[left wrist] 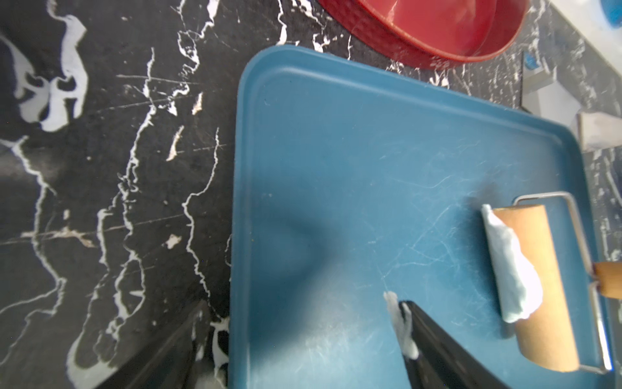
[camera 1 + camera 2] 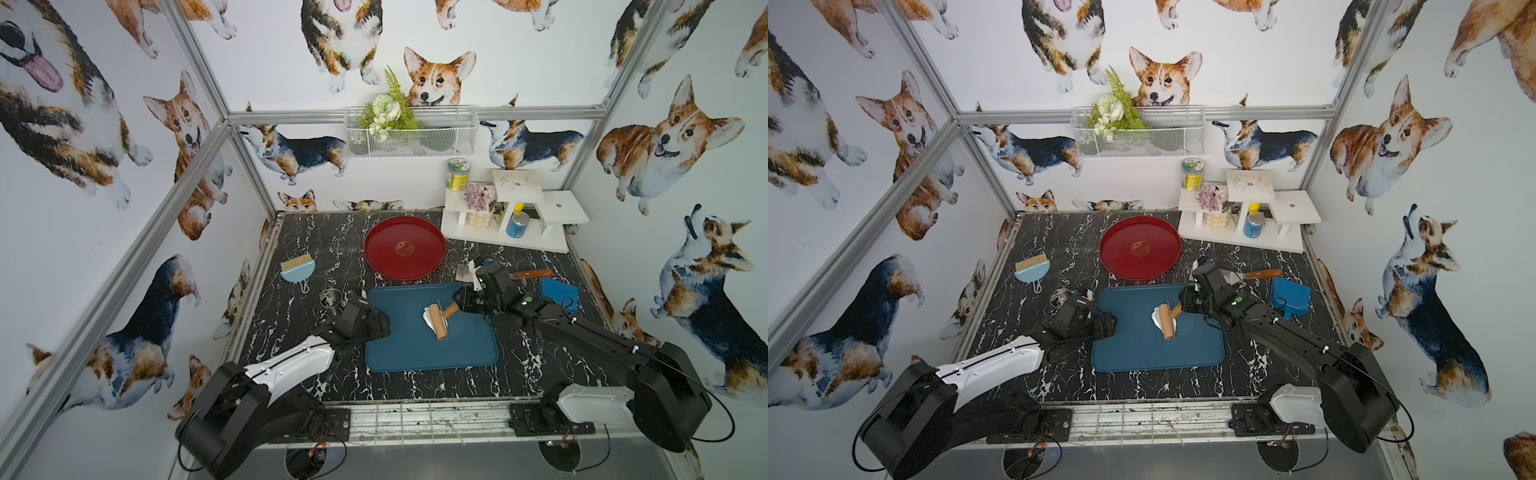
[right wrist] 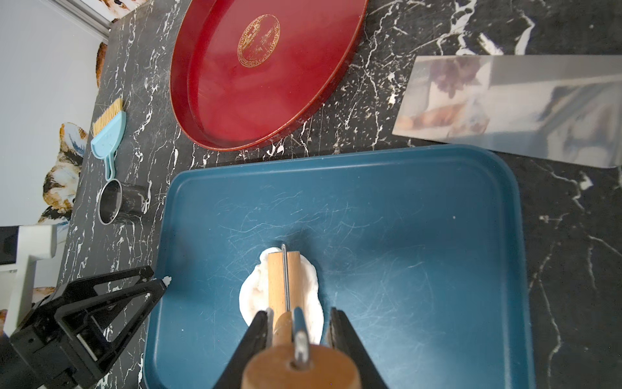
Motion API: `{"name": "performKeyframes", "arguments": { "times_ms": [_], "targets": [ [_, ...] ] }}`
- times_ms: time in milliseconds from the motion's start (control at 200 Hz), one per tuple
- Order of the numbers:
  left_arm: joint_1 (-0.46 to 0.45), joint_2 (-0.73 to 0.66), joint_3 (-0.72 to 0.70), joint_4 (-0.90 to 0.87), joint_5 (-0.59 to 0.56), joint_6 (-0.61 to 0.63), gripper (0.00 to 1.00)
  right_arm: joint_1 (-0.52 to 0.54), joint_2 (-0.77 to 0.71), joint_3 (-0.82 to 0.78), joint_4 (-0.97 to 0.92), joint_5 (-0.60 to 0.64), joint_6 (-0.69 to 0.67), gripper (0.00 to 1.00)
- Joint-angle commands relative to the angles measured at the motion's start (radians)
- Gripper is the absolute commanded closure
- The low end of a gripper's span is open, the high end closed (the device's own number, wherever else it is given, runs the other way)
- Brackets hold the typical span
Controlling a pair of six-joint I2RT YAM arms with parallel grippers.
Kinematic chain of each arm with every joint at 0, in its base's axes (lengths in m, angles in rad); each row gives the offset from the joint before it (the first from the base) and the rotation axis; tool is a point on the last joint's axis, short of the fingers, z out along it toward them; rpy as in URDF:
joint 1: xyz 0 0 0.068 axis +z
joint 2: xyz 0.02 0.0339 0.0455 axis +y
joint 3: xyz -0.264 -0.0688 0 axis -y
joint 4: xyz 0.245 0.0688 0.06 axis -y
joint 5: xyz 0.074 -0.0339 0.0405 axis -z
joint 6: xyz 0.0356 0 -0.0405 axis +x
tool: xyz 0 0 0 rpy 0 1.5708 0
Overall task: Roll out the dumpling wrappers from the dough
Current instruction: Flatten out the dough on the work surface.
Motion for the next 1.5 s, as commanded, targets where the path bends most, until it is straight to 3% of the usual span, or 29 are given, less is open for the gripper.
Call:
{"name": "performKeyframes", "arguments": {
  "times_ms": [0,195,636,1236,1491],
  "targets": [
    [0.001,-0.008,0.004,-0.001,-0.016,0.009,0.07,0.012,0.024,-0.019,-0.121,0.077,-0.056,1.0],
    [0.001,0.008,0.022,-0.012,-0.014,0.022,0.06,0.08,0.083,-0.012,-0.094,0.086,-0.022,1.0],
    [0.001,0.0,0.004,-0.002,-0.014,0.016,0.06,-0.011,0.008,-0.02,-0.154,0.136,-0.099,1.0],
    [0.001,0.009,0.015,-0.001,-0.008,0.014,0.06,0.047,0.056,-0.015,-0.077,0.037,-0.049,1.0],
    [0.001,0.001,0.014,-0.008,-0.009,0.016,0.06,0.031,0.028,-0.013,-0.09,0.069,-0.056,1.0]
  ]
}}
